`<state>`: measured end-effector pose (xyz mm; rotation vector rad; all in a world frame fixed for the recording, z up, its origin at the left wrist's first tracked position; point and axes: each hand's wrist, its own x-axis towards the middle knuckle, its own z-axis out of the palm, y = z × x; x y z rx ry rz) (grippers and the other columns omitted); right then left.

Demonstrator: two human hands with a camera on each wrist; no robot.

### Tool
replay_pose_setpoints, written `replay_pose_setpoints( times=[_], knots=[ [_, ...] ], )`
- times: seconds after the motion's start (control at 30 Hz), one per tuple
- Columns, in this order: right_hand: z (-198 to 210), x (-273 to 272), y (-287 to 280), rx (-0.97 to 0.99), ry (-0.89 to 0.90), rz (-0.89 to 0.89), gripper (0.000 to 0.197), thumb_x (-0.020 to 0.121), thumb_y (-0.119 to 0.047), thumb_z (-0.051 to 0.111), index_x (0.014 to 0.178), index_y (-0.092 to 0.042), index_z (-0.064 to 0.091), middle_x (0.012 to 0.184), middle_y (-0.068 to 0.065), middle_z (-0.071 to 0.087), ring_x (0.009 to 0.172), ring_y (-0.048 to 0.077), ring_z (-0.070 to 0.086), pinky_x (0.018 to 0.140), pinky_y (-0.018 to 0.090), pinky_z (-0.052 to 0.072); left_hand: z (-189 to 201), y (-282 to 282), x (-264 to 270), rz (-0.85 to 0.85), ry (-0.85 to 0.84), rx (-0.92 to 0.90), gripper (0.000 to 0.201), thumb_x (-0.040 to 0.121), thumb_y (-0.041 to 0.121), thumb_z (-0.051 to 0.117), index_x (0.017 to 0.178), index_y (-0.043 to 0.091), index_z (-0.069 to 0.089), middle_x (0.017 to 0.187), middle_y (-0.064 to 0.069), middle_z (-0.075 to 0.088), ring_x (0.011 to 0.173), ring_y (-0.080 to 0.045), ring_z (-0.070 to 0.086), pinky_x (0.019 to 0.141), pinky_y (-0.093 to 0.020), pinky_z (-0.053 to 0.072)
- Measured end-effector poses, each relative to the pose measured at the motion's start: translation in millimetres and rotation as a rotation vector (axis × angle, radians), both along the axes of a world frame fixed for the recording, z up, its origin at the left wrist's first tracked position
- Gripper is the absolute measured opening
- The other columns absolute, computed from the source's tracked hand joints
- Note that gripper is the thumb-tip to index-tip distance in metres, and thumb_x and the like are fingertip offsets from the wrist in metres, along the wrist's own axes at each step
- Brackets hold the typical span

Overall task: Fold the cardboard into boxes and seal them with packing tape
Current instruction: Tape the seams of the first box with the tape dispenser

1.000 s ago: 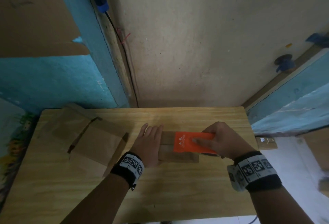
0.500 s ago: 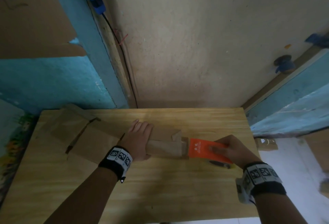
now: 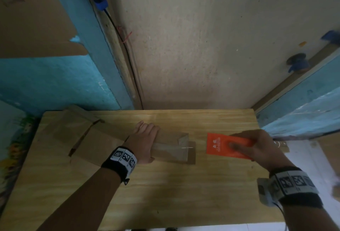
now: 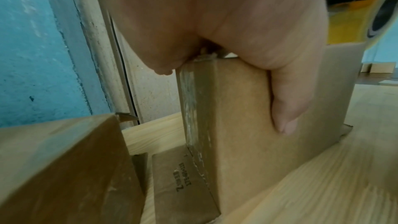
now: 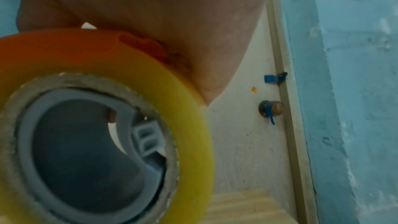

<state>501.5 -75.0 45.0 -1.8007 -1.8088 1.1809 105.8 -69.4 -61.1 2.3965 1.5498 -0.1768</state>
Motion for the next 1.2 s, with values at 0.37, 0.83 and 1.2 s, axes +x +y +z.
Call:
replay_pose_setpoints(
  times=[0.37, 0.83, 1.2],
  knots=[
    [-55, -18, 11, -0.296, -0.111, -0.055, 0.043, 0.084, -0.046, 0.086, 0.105, -0.009, 0.079, 0.091, 0.004, 0.08, 0.07, 0.012, 0.079, 0.056, 0.018, 0.056, -5, -4, 0, -0.001, 0.042, 0.052, 0.118, 0.056, 0.069, 0.079, 0.151, 0.021, 0.027, 0.144, 0.004, 0.036, 0.135, -0.02, 0.036, 0.128, -0.048, 0.005],
    [-62, -79, 41, -0.207, -0.587, 0.159, 0.053, 0.084, -0.071, 0.072, 0.096, -0.019, 0.07, 0.088, -0.001, 0.072, 0.078, 0.017, 0.073, 0.08, 0.042, 0.065, 3, -4, 11, 0.008, 0.213, 0.01, 0.12, 0.06, 0.066, 0.077, 0.153, 0.018, 0.02, 0.15, 0.0, 0.032, 0.138, -0.024, 0.034, 0.124, -0.061, 0.001],
    [-42, -119, 18, 0.094, -0.884, 0.203, 0.047, 0.093, -0.069, 0.057, 0.081, -0.024, 0.057, 0.075, -0.006, 0.059, 0.07, 0.017, 0.063, 0.073, 0.035, 0.061, 2, -3, 16, 0.039, 0.248, -0.03, 0.123, 0.064, 0.062, 0.078, 0.156, 0.013, 0.012, 0.153, -0.005, 0.026, 0.143, -0.027, 0.027, 0.125, -0.059, 0.007]
  ],
)
